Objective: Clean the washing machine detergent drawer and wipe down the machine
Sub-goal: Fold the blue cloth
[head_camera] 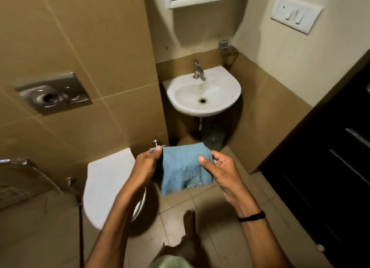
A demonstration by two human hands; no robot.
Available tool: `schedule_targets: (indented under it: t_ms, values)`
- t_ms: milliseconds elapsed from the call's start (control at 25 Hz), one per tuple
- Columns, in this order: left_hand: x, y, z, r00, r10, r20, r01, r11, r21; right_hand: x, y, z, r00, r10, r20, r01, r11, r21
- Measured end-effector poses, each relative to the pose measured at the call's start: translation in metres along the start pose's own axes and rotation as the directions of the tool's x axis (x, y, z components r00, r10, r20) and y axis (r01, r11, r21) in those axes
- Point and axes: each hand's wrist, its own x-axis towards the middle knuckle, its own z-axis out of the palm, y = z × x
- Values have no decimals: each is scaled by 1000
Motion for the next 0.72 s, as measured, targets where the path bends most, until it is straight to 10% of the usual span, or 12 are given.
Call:
schedule_targets:
  t_ms: [160, 280, 560, 720]
  values:
    - [94, 25, 50, 982, -30, 184, 24, 999, 38, 79, -6, -42, 988, -13, -151, 17, 999, 31]
    - [155, 65, 79, 896, 149, 419, -233, 960, 157, 138, -24, -82, 980, -77, -184, 82, 996, 23]
    - [296, 135, 163, 860, 321, 396, -505, 641, 577, 287, -87, -168, 942, -297, -159, 123, 742, -659]
    - [386, 179, 219, 872, 308, 379, -421, 869, 261, 402, -137, -221, 962, -260, -87, 150, 765, -626]
